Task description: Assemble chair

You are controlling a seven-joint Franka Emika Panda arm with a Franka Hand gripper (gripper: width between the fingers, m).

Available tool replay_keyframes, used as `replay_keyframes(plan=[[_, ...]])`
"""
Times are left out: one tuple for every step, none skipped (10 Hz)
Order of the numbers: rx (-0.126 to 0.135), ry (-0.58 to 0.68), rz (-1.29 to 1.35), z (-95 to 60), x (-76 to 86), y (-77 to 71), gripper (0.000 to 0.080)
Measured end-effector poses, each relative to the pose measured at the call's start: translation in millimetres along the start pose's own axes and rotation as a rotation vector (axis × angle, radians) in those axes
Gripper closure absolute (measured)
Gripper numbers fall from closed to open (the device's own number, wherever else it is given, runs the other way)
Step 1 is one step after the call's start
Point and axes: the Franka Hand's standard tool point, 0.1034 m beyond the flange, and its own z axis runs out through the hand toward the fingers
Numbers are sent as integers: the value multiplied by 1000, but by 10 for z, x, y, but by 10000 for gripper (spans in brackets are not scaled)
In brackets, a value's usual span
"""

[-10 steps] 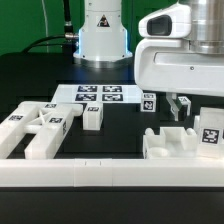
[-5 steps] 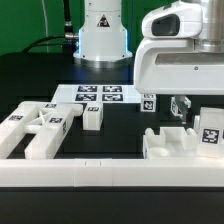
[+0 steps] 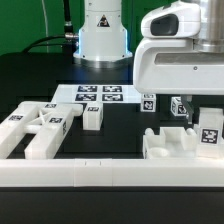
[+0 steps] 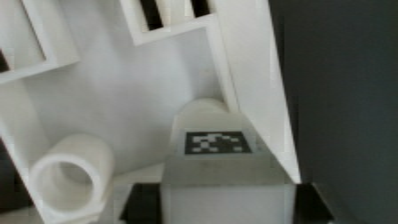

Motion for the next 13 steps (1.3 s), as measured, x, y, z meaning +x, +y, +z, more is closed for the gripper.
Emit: replay_keyframes(plan=[[3, 3, 95, 1, -1, -4, 511], [1, 4, 208, 2, -5, -10, 511], [-1, 6, 300, 2, -7, -13, 511], [4, 6, 392, 3, -4, -15, 511], [7, 7, 485, 3, -3, -12, 511], [10, 7, 561, 0, 0, -15, 511], [20, 7, 650, 0, 8, -19, 511], [30, 11, 750, 1, 21, -20, 511], [34, 14, 856, 2, 25, -25, 511], [42, 17, 939, 5, 27, -26, 511], [52, 12, 1052, 5, 30, -28, 510], [60, 6, 1137, 8, 31, -31, 510], [67, 0, 1213, 8, 33, -32, 510]])
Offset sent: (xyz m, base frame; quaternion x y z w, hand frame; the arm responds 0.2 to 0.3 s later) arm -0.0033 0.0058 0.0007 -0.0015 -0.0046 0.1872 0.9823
